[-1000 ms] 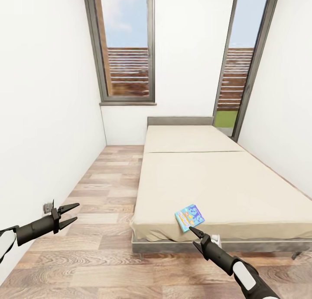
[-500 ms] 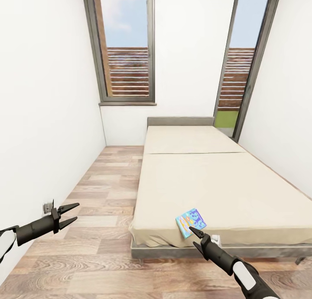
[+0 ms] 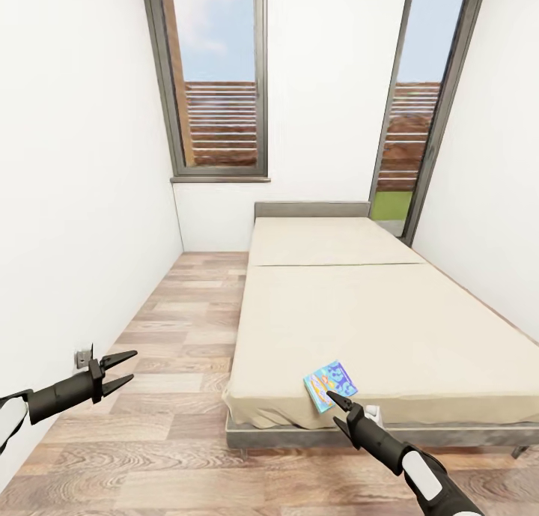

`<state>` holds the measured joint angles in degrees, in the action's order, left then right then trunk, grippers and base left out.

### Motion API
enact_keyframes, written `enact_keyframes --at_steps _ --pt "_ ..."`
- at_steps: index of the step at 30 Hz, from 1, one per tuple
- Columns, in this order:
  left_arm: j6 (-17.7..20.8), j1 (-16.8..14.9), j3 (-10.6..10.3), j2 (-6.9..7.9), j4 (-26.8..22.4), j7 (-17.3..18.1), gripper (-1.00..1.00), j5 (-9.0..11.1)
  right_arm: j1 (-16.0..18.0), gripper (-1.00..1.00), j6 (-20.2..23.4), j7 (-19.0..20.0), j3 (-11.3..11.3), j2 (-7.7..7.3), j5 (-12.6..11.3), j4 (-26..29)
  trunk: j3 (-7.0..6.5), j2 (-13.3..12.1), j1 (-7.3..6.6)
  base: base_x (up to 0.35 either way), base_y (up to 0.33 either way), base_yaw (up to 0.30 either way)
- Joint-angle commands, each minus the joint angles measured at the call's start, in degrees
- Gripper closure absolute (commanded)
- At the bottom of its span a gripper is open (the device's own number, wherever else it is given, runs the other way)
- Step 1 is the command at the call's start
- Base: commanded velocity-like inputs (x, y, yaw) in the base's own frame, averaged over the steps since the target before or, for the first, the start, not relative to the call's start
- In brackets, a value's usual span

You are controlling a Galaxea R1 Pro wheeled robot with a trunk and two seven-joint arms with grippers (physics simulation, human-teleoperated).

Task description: Put all the toys in the child's room - the three board games (two on the bed and one on the table), the two jigsaw puzzles on the table, and the tennis ball on the table - inside the toy box on the table in the child's room.

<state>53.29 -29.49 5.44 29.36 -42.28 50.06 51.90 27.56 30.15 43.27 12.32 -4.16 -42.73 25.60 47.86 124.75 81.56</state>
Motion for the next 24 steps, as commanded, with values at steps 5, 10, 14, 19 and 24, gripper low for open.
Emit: enact_keyframes --at_steps 5,10,14,19,24 --pt "0.23 -0.04 0.04 0.0 0.01 0.07 -1.0 -0.04 0.04 -1.0 0.47 0.03 0.15 0.02 -0.25 -0.02 0.06 0.02 0.0 0.079 0.0 0.0" --pt "0.23 -0.05 0.07 0.0 0.01 0.12 -1.0 -0.04 0.1 -1.0 0.52 -0.02 0.14 0.03 -0.25 -0.02 0.06 0.02 0.0 0.019 0.0 0.0" --pt "0.23 -0.05 0.09 0.0 0.01 0.12 -1.0 -0.04 0.15 -1.0 0.53 -0.03 0.1 0.03 -0.25 -0.02 0.06 0.02 0.0 0.004 0.0 0.0" --pt "0.23 -0.04 0.08 0.0 0.01 0.12 -1.0 -0.04 0.19 -1.0 0.6 -0.03 0.09 0.03 -0.25 -0.02 0.06 0.02 0.0 0.001 0.0 0.0" --pt "0.23 -0.01 0.03 0.0 0.01 0.12 -1.0 -0.04 0.21 -1.0 0.61 -0.03 0.08 0.03 -0.25 -0.02 0.06 0.02 0.0 0.004 0.0 0.0"
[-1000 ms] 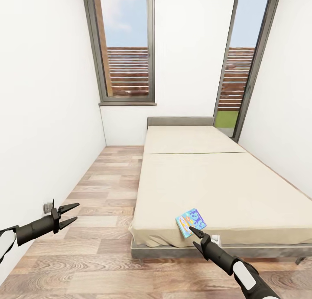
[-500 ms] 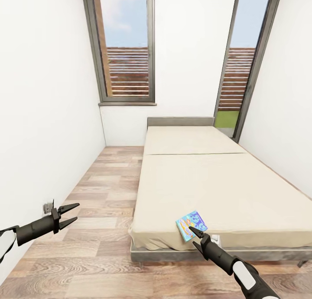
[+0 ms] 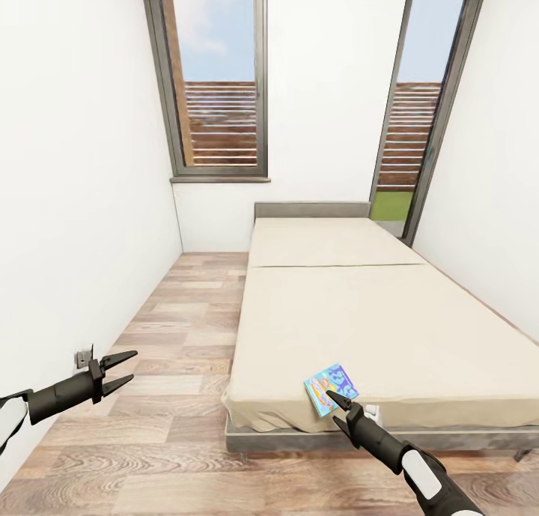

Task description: Put all the toys in the child's room - the three board games (two on the bed and one on the table), the two jigsaw puzzles on the table, and the tennis ball on the table - inside the toy box on the table in the child's room.

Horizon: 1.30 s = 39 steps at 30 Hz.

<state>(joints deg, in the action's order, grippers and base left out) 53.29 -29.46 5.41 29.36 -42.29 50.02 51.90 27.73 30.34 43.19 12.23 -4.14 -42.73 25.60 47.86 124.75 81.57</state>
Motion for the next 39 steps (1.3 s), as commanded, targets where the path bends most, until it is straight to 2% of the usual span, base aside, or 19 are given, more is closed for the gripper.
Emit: enact_keyframes --at_steps 1,36,39 --pt "0.23 -0.04 0.05 0.0 0.02 0.16 -1.0 -0.05 0.04 -1.0 0.42 0.06 0.16 0.01 -0.25 -0.02 0.06 0.02 -0.01 0.028 0.0 0.0" --pt "0.23 -0.06 0.04 -0.09 0.03 -0.02 -1.0 -0.05 0.04 -1.0 0.51 -0.29 0.16 0.01 -0.25 -0.02 0.06 0.02 -0.01 0.021 0.009 0.0" --pt "0.23 -0.07 0.04 -0.09 0.02 -0.01 -1.0 -0.05 0.04 -1.0 0.51 -0.29 0.16 0.01 -0.25 -0.02 0.59 1.23 0.65 0.0 0.0 0.0"
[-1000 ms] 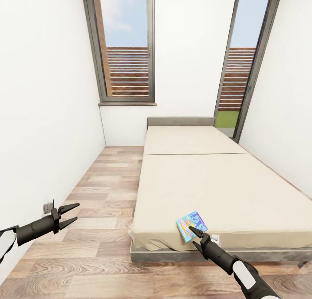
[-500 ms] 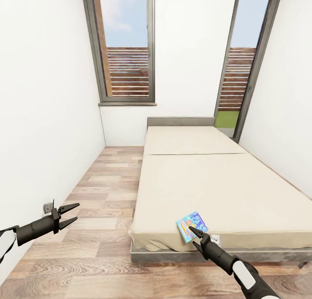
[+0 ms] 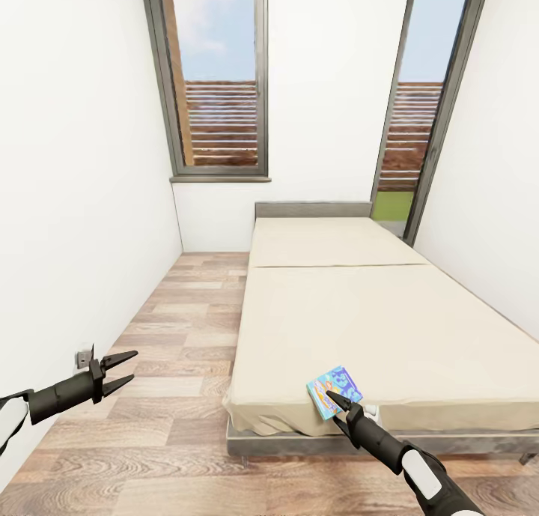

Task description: Put all the toys in the child's room - the three board games (two on the bed and one on the table), the two jigsaw puzzles on the table, and the tennis ball on the table - inside the toy box on the table in the child's room.

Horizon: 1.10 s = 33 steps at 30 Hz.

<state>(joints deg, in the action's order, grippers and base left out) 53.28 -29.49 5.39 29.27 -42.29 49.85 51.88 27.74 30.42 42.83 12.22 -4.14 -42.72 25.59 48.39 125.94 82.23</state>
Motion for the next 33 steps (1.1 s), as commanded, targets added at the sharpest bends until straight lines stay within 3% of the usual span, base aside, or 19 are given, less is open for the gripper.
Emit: enact_keyframes --at_steps 1,19,33 --pt "0.24 -0.04 0.06 0.0 0.02 0.16 -1.0 -0.02 0.04 -1.0 0.43 0.06 0.17 0.01 -0.26 -0.02 0.24 0.44 0.22 0.0 0.0 0.0" --pt "0.24 -0.04 0.06 0.0 0.01 0.21 -1.0 -0.02 0.04 -1.0 0.43 0.06 0.17 0.01 -0.26 -0.02 0.24 0.44 0.22 0.0 0.0 0.0" --pt "0.24 -0.04 0.06 0.0 0.01 0.23 -1.0 -0.02 0.04 -1.0 0.43 0.06 0.17 0.01 -0.26 -0.02 0.24 0.44 0.22 0.107 0.0 0.0"
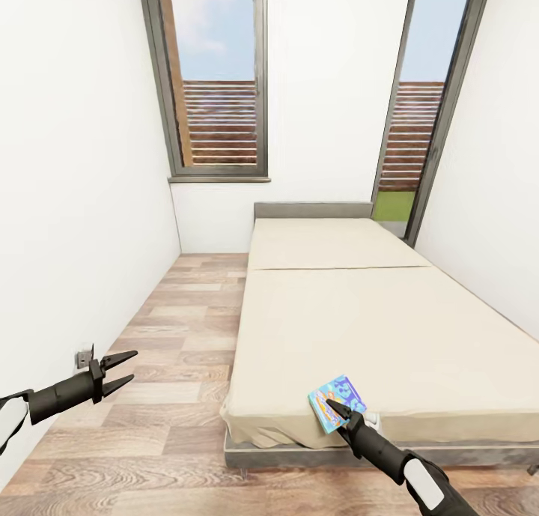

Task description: Put all the toys in the child's room - the three board games (two on the bed and one on the table), the two jigsaw puzzles on the table, and the tennis ball on the table - inside the toy box on the table in the child's room.

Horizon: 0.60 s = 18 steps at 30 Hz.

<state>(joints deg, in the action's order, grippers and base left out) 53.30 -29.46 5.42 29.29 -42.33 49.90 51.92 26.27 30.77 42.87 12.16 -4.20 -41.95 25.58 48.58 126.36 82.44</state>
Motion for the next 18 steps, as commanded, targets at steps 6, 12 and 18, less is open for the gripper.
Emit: enact_keyframes --at_steps 6,12,18 --pt "0.23 -0.07 0.03 -0.02 0.05 0.19 -1.0 -0.06 1.5 -1.0 0.08 0.01 0.23 0.07 -1.03 -0.01 0.05 0.02 0.0 0.011 0.0 0.0" --pt "0.23 -0.07 0.03 -0.02 0.05 0.2 -1.0 -0.06 1.5 -1.0 0.08 -0.04 0.23 0.07 -1.03 -0.01 0.05 0.02 0.0 0.002 0.0 0.0" --pt "0.23 -0.06 0.03 -0.02 0.05 0.18 -1.0 -0.06 1.5 1.0 0.1 -0.06 0.23 0.07 -1.03 -0.01 0.05 0.02 0.0 0.0 0.0 0.0"
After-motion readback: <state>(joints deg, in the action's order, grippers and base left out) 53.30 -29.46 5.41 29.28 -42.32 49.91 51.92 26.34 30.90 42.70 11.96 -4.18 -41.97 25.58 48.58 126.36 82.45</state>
